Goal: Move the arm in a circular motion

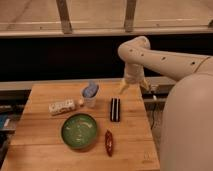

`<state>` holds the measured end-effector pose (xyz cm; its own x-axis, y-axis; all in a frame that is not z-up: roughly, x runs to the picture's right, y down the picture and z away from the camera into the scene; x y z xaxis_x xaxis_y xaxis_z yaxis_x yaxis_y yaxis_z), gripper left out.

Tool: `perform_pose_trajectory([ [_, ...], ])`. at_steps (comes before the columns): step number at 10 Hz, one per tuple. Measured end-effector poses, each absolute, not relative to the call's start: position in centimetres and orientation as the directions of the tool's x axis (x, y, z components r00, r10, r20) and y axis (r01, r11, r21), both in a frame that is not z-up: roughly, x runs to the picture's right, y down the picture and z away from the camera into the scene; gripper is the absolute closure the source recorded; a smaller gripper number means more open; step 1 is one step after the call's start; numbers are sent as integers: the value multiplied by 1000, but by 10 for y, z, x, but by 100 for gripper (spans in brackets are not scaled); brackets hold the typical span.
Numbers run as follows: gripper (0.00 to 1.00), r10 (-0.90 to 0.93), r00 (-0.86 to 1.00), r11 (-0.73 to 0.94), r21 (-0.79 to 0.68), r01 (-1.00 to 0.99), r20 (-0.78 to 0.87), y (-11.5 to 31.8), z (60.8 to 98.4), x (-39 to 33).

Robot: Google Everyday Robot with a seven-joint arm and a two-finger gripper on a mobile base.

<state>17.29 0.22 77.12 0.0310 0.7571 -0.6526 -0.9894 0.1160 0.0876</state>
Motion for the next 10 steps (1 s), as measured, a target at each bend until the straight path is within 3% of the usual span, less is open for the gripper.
perform_pose_trajectory([
  [4, 20, 754, -36, 103, 173, -980, -655, -56, 818, 199],
  [10, 20, 747, 131, 231, 69, -971, -652, -109, 848, 99],
])
